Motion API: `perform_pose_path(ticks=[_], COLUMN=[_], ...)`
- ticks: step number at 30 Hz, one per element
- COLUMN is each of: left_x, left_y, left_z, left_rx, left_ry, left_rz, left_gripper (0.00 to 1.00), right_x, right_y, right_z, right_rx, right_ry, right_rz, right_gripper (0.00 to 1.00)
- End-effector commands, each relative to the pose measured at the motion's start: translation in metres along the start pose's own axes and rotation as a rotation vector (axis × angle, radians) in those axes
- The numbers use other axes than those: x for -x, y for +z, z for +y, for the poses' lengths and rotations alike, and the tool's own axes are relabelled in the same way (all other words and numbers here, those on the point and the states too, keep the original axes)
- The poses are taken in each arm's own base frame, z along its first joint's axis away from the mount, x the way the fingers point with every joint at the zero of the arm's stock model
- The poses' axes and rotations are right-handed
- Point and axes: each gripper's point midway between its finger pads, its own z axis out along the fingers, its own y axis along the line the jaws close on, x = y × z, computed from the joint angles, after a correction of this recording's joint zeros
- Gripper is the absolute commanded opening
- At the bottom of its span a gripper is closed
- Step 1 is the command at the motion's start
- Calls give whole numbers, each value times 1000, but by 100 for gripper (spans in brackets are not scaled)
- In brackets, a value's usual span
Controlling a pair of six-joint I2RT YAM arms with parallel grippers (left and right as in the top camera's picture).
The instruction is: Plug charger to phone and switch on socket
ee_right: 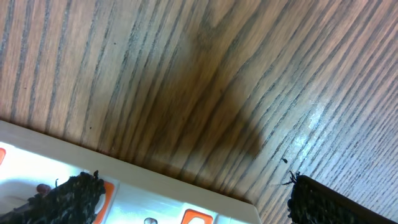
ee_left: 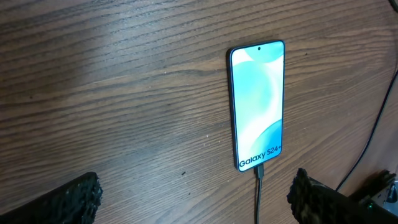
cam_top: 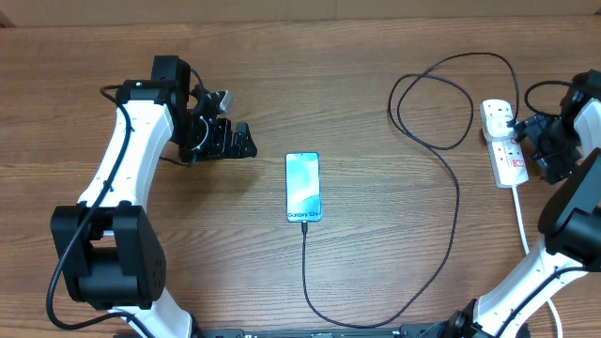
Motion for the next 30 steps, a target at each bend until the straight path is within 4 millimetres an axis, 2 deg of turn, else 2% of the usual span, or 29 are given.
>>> perform_pose_path(ticks=[1,12,21,25,30], left_x=[2,2,2,2,2], left_y=[-8,-8,-7,-8,-7], left_z=[-4,-4,-3,-4,-3], left_rx=[3,3,3,3,3], left_ry=[-1,-1,-1,-1,-1], left_rz=[-23,-23,-23,-23,-23], left_gripper=[100,100,100,100,100], right_x=[-23,-30,-46,-57,-61], right_y=[7,9,22,20,19], right_z=[11,12,8,19,15], right_rx=[-7,-16,-8,63,48], right_ry=[-63,-77,-90,-159,-160], right_rz=[52,65,116,170,191], right_gripper=[100,100,100,100,100])
